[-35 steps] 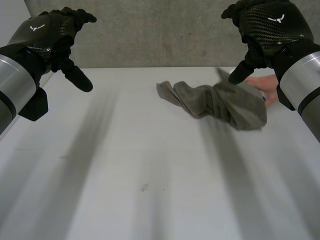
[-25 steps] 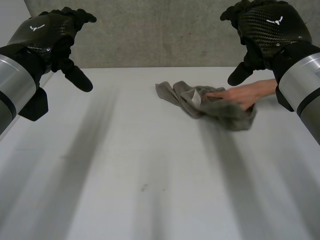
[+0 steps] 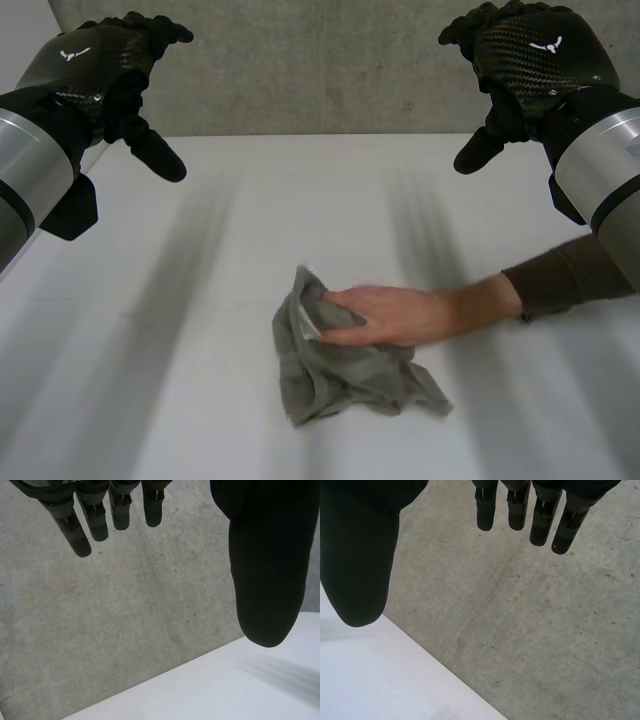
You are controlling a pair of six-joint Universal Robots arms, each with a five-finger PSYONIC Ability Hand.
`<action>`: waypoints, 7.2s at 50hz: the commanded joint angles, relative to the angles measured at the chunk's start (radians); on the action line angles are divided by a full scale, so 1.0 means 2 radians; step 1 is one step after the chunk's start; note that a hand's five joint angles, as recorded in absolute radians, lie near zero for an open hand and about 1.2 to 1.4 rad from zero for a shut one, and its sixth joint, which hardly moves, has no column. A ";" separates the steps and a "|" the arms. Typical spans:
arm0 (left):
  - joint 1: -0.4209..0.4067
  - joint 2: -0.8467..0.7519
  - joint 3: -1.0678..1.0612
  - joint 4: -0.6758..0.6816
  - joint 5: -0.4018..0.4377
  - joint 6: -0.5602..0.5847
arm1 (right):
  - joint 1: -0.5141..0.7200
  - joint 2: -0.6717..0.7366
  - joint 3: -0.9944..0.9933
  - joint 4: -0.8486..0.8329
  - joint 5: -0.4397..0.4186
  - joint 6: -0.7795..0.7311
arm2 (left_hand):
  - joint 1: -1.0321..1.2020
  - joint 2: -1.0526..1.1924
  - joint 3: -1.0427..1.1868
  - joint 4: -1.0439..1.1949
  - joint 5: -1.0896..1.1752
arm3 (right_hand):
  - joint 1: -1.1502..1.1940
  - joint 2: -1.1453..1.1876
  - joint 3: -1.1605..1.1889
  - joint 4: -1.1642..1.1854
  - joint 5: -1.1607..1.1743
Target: Fold the towel.
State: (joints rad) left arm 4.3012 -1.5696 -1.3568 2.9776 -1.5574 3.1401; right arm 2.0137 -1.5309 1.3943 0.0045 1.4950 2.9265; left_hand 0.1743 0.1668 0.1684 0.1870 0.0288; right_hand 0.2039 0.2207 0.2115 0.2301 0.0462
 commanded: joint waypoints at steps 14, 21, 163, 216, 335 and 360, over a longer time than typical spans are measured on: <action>-0.006 -0.010 -0.019 0.004 0.001 0.002 | -0.001 0.005 -0.001 0.004 -0.001 -0.001 | 0.014 0.017 0.017 0.007 -0.001 | -0.015 -0.023 -0.018 -0.028 -0.023; -0.031 -0.035 -0.033 0.004 0.002 0.002 | -0.001 0.017 -0.004 0.022 0.000 -0.024 | 0.020 0.023 0.023 0.013 0.005 | -0.015 -0.023 -0.018 -0.028 -0.023; -0.044 -0.264 0.013 0.134 0.073 0.174 | 0.018 0.140 0.150 -0.072 -0.007 -0.003 | 0.209 0.213 0.212 0.203 0.194 | 0.068 0.060 0.064 0.055 0.060; 0.003 -0.116 -0.017 -0.003 0.068 0.149 | -0.011 0.191 0.092 -0.058 -0.031 0.064 | 0.611 0.615 0.614 0.605 0.596 | -0.015 -0.023 -0.018 -0.028 -0.023; 0.055 -0.040 -0.082 0.090 0.068 0.142 | 0.016 0.254 0.149 -0.107 -0.027 0.091 | 0.611 0.615 0.614 0.605 0.596 | 0.227 0.218 0.223 0.214 0.218; 0.069 -0.037 -0.088 0.090 0.069 0.143 | -0.056 0.059 0.081 -0.108 -0.038 0.091 | 0.611 0.615 0.614 0.605 0.596 | 0.596 0.588 0.592 0.583 0.588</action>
State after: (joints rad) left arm 4.4200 -1.6498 -1.5272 3.1586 -1.4213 3.4243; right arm 1.9974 -1.1360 1.5911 -0.2642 1.4362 3.1309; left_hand 1.1827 1.2167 1.2153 1.2176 1.0321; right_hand 0.9720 1.1723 1.1774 1.1883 0.9754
